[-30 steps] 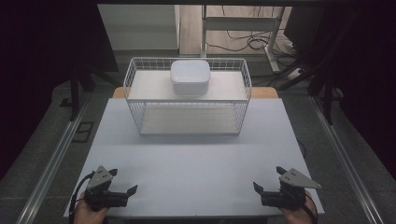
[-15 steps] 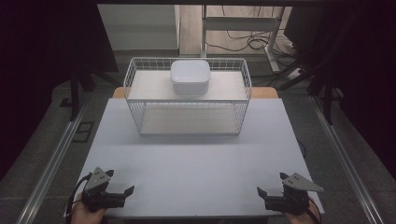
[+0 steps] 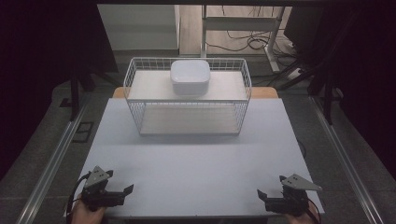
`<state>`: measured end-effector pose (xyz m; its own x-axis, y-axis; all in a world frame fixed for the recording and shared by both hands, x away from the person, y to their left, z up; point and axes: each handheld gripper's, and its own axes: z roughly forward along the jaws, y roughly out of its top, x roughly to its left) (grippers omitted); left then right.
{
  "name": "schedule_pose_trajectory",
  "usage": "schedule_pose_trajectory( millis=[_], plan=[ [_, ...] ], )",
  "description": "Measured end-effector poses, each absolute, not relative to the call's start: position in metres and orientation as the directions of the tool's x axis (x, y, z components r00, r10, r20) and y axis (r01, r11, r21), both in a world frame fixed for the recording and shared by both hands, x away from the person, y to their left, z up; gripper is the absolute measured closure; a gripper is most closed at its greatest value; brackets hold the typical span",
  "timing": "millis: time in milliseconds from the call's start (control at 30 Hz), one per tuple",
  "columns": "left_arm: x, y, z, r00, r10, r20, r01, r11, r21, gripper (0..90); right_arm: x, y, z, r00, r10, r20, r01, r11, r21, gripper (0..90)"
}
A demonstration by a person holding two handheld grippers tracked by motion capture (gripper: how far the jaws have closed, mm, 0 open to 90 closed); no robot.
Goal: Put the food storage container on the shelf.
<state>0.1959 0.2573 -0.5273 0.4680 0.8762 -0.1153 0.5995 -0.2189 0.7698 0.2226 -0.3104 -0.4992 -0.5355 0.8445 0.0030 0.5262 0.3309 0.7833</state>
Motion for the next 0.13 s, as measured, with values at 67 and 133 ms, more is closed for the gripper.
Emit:
schedule_pose_trajectory(
  millis=[67, 133],
  plan=[
    [0.1968, 0.2569, -0.5274, 0.466, 0.878, -0.114, 0.604, -0.221, 0.765, 3.2, 0.2229, -0.31, -0.4995, -0.534, 0.845, -0.001, 0.529, 0.336, 0.779, 1.3],
    [0.1977, 0.2563, -0.5276, 0.464, 0.879, -0.112, 0.611, -0.226, 0.759, 3.3, 0.2233, -0.3097, -0.4998, -0.535, 0.845, -0.007, 0.529, 0.342, 0.776, 1.6]
  ],
)
